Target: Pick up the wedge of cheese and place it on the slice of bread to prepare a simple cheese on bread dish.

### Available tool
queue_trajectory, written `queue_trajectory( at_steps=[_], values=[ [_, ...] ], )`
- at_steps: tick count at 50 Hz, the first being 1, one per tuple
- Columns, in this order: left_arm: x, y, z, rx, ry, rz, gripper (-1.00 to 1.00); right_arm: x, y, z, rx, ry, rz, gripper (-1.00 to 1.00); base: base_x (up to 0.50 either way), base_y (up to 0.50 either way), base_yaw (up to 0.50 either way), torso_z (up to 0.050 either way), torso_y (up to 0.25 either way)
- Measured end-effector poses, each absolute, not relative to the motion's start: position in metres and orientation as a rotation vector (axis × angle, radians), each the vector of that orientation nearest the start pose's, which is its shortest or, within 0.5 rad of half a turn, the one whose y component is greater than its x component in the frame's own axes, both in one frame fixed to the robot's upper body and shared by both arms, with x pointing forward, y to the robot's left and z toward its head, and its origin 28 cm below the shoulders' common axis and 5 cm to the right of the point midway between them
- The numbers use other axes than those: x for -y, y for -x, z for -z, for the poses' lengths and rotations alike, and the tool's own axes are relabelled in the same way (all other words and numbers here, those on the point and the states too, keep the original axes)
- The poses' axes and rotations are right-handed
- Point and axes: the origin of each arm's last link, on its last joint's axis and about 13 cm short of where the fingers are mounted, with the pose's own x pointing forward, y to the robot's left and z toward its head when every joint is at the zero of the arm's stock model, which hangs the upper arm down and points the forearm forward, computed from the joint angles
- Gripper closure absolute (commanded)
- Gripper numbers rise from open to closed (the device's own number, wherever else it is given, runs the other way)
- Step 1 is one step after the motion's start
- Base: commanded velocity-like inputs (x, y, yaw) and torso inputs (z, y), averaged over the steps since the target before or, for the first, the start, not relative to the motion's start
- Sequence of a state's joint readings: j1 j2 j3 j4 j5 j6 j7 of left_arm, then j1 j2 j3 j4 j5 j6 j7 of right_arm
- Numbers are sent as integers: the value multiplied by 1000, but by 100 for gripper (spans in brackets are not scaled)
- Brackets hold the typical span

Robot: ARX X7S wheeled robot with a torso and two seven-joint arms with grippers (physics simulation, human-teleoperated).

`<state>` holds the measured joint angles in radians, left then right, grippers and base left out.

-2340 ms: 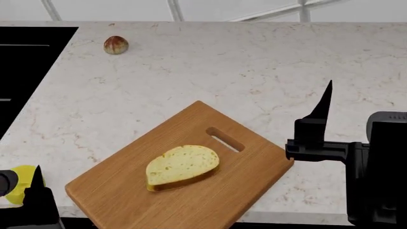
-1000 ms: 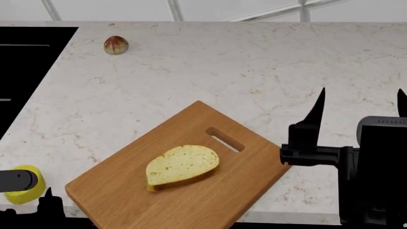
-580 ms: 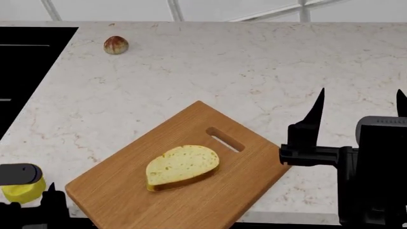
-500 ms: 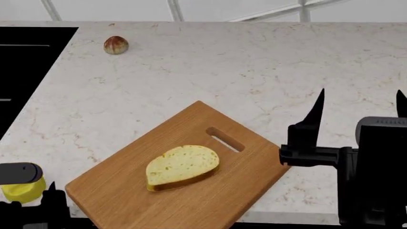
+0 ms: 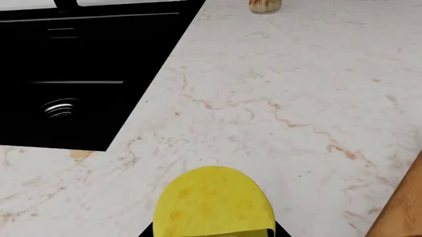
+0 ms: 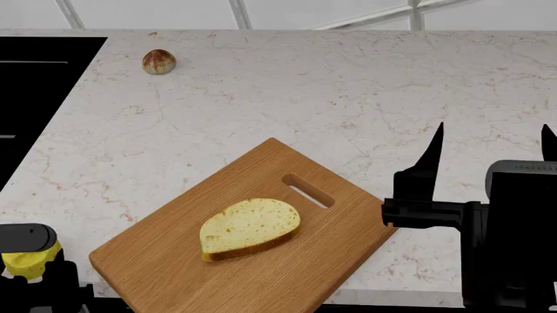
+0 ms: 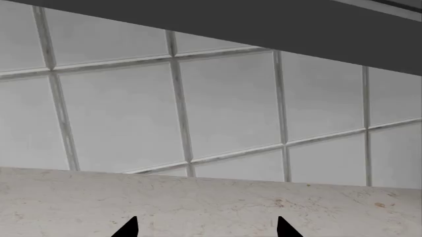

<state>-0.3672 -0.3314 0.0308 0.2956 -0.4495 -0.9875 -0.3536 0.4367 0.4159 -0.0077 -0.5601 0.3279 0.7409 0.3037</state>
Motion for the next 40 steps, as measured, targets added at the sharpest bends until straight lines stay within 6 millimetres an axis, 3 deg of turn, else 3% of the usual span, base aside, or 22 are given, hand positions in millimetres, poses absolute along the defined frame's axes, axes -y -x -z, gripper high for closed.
queue_trajectory(
  at_steps=[21, 40],
  values=[
    [-249, -250, -147, -278, -89, -114, 100, 158, -250, -188, 240, 143, 179, -100, 0, 0, 0, 0, 0],
    [-223, -256, -173, -231, -107, 54, 100, 159, -250, -186, 237, 139, 183, -100, 0, 0, 0, 0, 0]
  ],
)
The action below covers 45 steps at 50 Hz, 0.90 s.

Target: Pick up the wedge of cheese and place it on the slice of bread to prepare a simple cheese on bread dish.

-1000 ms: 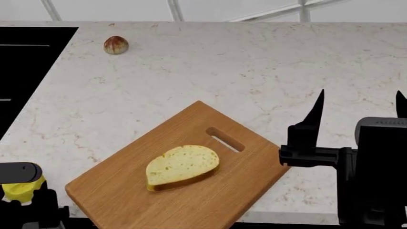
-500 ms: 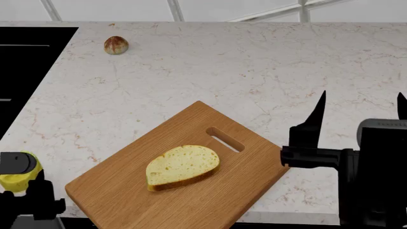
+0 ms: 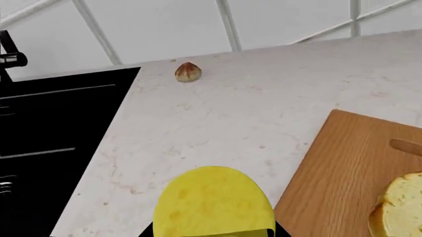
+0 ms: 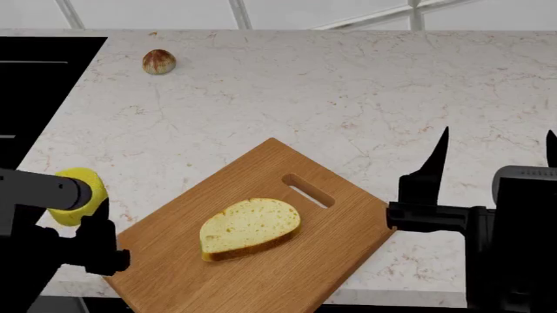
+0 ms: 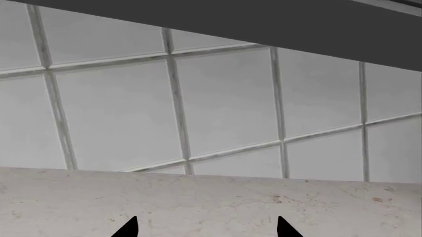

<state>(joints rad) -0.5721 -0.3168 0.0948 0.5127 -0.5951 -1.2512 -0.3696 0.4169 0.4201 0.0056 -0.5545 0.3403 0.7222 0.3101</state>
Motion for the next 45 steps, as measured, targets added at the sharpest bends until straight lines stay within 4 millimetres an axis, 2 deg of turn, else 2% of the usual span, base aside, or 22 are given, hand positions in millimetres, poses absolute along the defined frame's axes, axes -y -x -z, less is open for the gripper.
queue_trajectory(
  at_steps=[18, 45],
  values=[
    [-200, -264, -190, -219, -102, 200, 100, 159, -250, -188, 236, 139, 184, -100, 0, 0, 0, 0, 0],
    [-167, -276, -193, -235, -145, 362, 100, 160, -250, -184, 228, 140, 188, -100, 0, 0, 0, 0, 0]
  ],
)
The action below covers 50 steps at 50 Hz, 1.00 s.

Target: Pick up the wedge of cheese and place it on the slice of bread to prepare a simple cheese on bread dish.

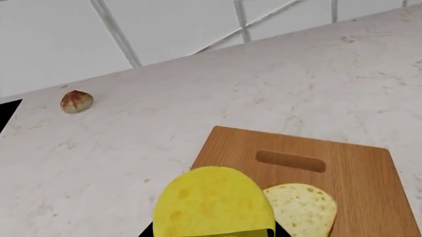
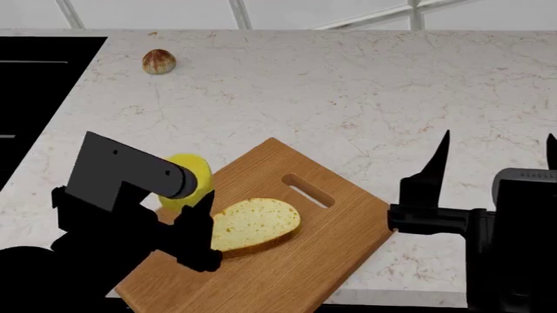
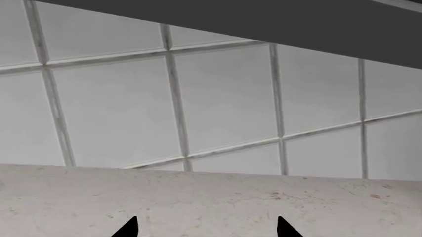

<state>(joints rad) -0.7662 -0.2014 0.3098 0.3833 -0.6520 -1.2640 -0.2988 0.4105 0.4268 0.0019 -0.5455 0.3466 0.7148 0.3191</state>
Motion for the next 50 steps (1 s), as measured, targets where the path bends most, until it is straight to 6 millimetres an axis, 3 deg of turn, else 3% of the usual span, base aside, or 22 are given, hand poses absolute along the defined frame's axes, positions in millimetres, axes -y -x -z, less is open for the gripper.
queue_trajectory(
  at_steps=[50],
  values=[
    [-129, -303, -175, -340, -134, 544, 100, 161, -250, -183, 222, 149, 199, -100, 0, 0, 0, 0, 0]
  ],
)
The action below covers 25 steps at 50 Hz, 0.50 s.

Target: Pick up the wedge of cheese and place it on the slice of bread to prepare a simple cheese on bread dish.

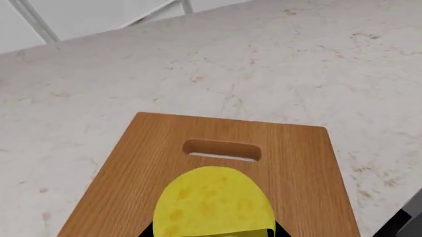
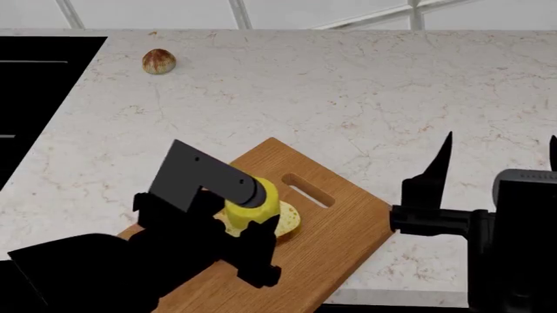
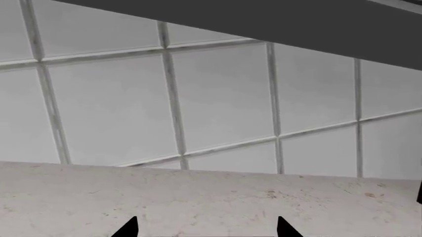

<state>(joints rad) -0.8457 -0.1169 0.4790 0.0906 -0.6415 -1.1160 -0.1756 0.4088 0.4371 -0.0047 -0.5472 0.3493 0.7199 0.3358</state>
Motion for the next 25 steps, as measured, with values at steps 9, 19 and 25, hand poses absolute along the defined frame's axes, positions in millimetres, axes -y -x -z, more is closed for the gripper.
queue_trajectory(
  at_steps=[9, 19, 25],
  values=[
    [-128, -309, -171, -355, -137, 538, 100, 161, -248, -182, 221, 147, 202, -100, 0, 0, 0, 0, 0],
    [-128, -313, -165, -372, -140, 530, 100, 161, -249, -181, 219, 145, 203, -100, 0, 0, 0, 0, 0],
    [-129, -315, -163, -381, -141, 523, 100, 161, -249, -181, 218, 145, 203, -100, 0, 0, 0, 0, 3]
  ],
)
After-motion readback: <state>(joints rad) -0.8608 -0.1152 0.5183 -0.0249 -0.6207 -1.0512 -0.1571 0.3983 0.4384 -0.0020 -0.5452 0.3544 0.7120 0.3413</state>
